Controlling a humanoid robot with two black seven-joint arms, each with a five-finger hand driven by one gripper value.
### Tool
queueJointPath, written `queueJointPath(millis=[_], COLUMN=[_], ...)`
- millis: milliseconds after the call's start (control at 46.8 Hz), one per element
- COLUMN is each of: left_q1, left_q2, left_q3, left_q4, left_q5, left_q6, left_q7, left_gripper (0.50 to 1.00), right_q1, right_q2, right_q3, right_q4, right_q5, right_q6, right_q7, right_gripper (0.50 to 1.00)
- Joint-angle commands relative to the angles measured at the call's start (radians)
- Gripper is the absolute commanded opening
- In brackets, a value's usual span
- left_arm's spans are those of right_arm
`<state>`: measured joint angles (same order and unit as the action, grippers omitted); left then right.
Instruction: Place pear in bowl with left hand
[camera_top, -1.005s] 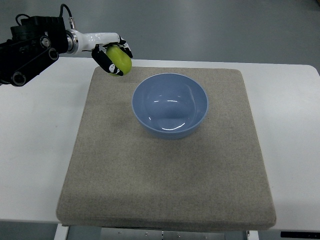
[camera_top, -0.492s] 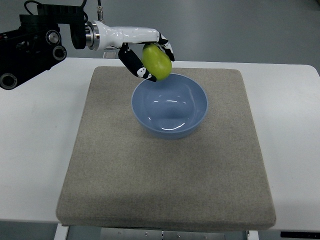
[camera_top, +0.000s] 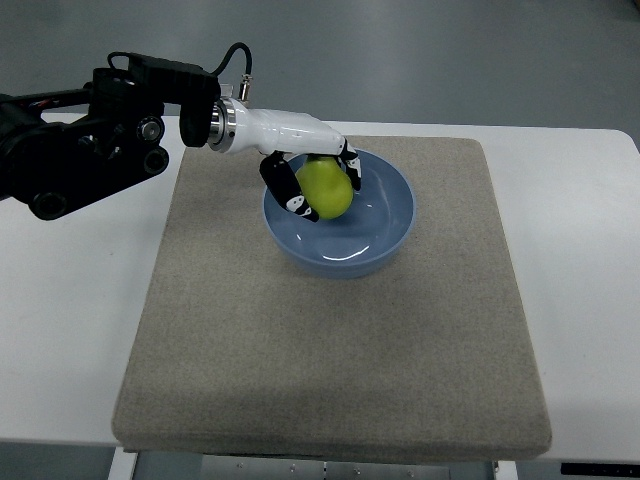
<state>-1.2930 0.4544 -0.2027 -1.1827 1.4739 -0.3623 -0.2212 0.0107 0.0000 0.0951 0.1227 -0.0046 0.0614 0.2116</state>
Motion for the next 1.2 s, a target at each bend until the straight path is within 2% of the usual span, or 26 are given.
queueJointPath(millis=[0,64,150,257,299,321,342,471,684,791,941,1176], left_q1=[0.004,0.004,0.006,0.046,0.063,0.07,0.075,0.08,0.057,0.011,-0.049,-0.032], left_q2=[-0.008,-0.01,-0.011,-0.02,-0.042,-0.052,-0.063,-0.085,-0.079,-0.054,0.027,0.056], left_q3=[0.002,0.011,0.023,0.034,0.034,0.032,0.032,0.028,0.014,0.003,-0.018,-0.077], left_q4=[0.003,0.005,0.018,0.035,0.041,0.044,0.048,0.051,0.046,0.052,0.087,0.322], left_q5=[0.0,0.0,-0.001,-0.014,-0.02,-0.023,-0.027,-0.066,-0.259,-0.395,-0.668,-1.004], left_q6=[0.002,0.005,0.022,0.085,0.121,0.138,0.158,0.241,0.235,0.201,0.105,0.0], left_q7=[0.0,0.0,0.0,0.0,0.0,0.0,0.0,0.0,0.003,0.011,0.017,0.031], left_gripper=[0.557,0.593,0.732,0.795,0.931,0.979,0.99,0.994,0.994,0.996,0.994,0.996], right_q1=[0.0,0.0,0.0,0.0,0.0,0.0,0.0,0.0,0.0,0.0,0.0,0.0], right_q2=[0.0,0.0,0.0,0.0,0.0,0.0,0.0,0.0,0.0,0.0,0.0,0.0], right_q3=[0.0,0.0,0.0,0.0,0.0,0.0,0.0,0.0,0.0,0.0,0.0,0.0], right_q4=[0.0,0.002,0.0,0.0,0.0,0.0,0.0,0.0,0.0,0.0,0.0,0.0], right_q5=[0.0,0.0,0.0,0.0,0.0,0.0,0.0,0.0,0.0,0.0,0.0,0.0], right_q6=[0.0,0.0,0.0,0.0,0.0,0.002,0.0,0.0,0.0,0.0,0.0,0.0], right_q7=[0.0,0.0,0.0,0.0,0.0,0.0,0.0,0.0,0.0,0.0,0.0,0.0], right_gripper=[0.926,0.926,0.926,0.926,0.926,0.926,0.926,0.926,0.926,0.926,0.926,0.926])
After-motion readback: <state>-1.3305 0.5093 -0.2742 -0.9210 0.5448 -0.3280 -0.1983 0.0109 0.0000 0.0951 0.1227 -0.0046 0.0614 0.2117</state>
